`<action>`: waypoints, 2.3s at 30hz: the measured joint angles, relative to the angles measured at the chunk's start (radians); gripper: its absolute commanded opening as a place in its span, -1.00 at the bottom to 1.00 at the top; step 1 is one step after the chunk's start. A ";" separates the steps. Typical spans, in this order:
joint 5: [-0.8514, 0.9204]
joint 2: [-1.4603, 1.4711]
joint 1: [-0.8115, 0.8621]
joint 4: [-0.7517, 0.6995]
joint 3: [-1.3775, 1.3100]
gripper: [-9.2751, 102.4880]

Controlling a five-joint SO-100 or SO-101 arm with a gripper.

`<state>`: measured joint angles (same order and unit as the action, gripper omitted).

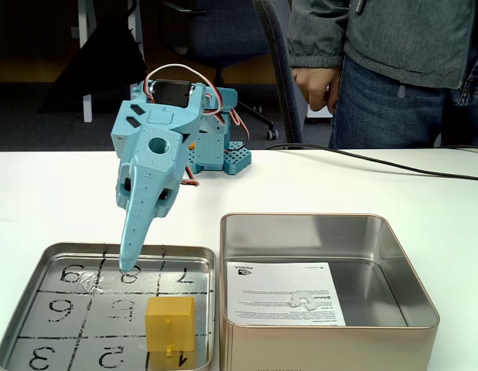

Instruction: Grasp a lego block and put it in the bin.

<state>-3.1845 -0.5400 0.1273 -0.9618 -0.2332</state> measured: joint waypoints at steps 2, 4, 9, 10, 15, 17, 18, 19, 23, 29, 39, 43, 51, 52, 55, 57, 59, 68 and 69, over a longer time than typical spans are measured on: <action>0.000 0.000 -0.015 -0.014 0.000 -0.84; 0.000 0.000 -0.067 -0.141 0.000 -0.84; 0.000 -0.002 -0.107 -0.350 0.000 -0.84; 0.000 -0.002 -0.107 -0.353 0.000 -0.84; 0.000 0.000 -0.091 -0.357 0.000 -0.84; 0.000 -0.002 -0.089 -0.357 0.000 -0.84; 0.000 -0.002 -0.087 -0.357 0.000 -0.84; 0.000 -0.002 -0.087 -0.368 0.000 -0.84; 0.000 -0.002 -0.078 -0.402 0.000 -0.84; 0.000 -0.023 -0.064 -0.486 0.000 -0.81; 0.000 -0.107 -0.064 -0.551 -0.003 -0.29; 0.000 -0.107 -0.067 -0.546 -0.003 -0.21; 0.000 -0.057 -0.066 -0.465 0.031 -0.20; 0.002 -0.055 -0.060 -0.448 0.038 -0.19; 0.026 -0.040 -0.046 -0.393 0.064 -0.14; 0.034 -0.025 -0.044 -0.371 0.080 -0.13; 0.046 -0.006 -0.044 -0.364 0.091 -0.13; 0.072 0.051 -0.046 -0.344 0.098 -0.14; 0.072 0.054 -0.048 -0.344 0.098 -0.15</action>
<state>-3.1124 -0.4863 0.0798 -1.3054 -0.1350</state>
